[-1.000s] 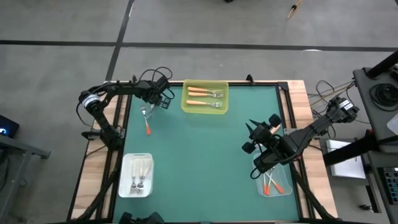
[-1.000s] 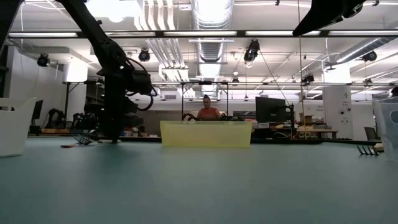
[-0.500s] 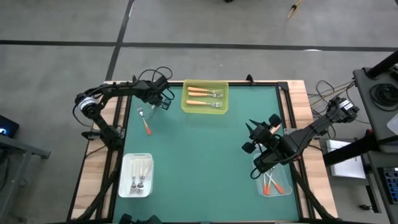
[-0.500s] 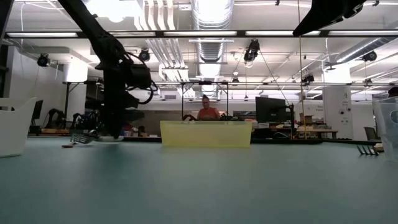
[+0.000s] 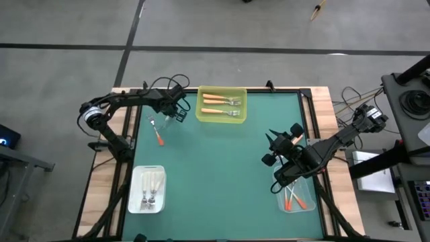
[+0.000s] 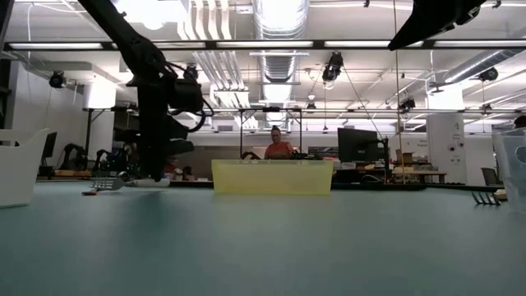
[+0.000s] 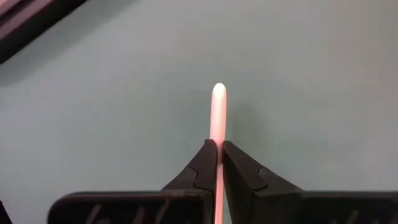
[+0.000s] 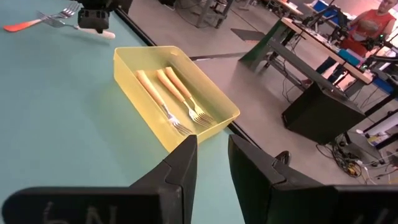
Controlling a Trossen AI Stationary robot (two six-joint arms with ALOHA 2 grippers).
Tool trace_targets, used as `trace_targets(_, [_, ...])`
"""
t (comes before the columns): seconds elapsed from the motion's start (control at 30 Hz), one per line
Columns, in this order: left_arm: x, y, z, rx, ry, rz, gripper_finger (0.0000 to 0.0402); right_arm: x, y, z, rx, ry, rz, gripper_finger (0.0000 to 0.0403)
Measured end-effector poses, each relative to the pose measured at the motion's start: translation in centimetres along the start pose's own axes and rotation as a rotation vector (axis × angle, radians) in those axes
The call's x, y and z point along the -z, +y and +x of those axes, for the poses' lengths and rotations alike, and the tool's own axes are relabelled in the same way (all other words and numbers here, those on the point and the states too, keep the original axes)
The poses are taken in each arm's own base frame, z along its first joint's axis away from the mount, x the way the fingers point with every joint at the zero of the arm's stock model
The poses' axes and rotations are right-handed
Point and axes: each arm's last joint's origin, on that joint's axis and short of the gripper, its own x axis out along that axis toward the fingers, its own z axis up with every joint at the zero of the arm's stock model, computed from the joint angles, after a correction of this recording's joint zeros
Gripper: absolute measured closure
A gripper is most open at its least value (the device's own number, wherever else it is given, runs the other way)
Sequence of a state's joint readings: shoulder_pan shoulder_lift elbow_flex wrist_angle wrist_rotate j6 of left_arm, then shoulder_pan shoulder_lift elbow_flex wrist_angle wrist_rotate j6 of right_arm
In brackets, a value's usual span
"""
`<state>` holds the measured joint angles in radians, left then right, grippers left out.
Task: Sort silverware by color (type)
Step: Put the white fork into the white bin
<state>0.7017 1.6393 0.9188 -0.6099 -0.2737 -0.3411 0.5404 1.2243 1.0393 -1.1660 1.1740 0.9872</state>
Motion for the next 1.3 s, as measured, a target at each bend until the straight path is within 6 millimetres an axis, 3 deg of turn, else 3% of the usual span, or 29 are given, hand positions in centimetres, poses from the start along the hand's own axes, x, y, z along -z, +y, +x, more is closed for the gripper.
trace_targets(0.47, [0.5, -0.6, -4.7, 0.072, -0.152, 0.046, 0.0401, 0.0, 0.0, 0.0, 0.001, 0.001, -0.002, 0.0321])
trace_targets(0.77, [1.6, -1.7, -10.0, 0.186, -0.365, 0.134, 0.0401, 0.0, 0.0, 0.0, 0.0, 0.0, 0.007, 0.0321])
trace_targets(1.0, [4.0, -4.5, -15.7, 0.385, -0.651, 0.323, 0.0401, -0.2, 0.2, 0.0, -0.009, -0.01, 0.079, 0.0321])
trace_targets(1.3, [9.0, -8.0, -22.0, 0.635, -0.996, 0.67, 0.0401, -1.9, 2.0, 0.0, -0.099, -0.081, 0.081, 0.0321])
